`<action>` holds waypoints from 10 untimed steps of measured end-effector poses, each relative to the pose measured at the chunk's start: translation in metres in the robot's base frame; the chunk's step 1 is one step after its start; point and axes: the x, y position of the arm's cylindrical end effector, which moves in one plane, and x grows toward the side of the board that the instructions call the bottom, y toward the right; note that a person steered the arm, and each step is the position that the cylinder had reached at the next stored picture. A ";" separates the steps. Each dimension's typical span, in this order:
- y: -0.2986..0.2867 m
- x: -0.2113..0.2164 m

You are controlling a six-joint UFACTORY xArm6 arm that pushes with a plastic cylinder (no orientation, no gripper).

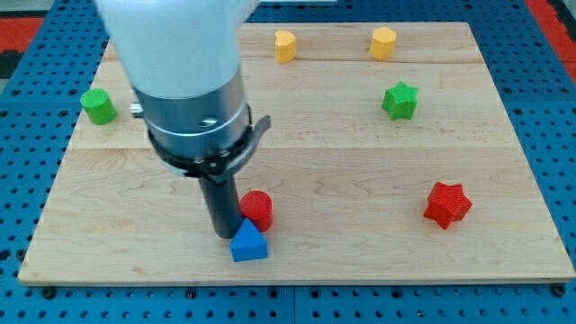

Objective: Move the red circle blue triangle towards the center right side

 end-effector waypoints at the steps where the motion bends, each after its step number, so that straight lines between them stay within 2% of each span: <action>1: 0.025 -0.004; 3: 0.013 -0.038; 6: 0.158 -0.043; 8: -0.028 -0.033; 9: -0.041 0.036; 10: -0.030 0.054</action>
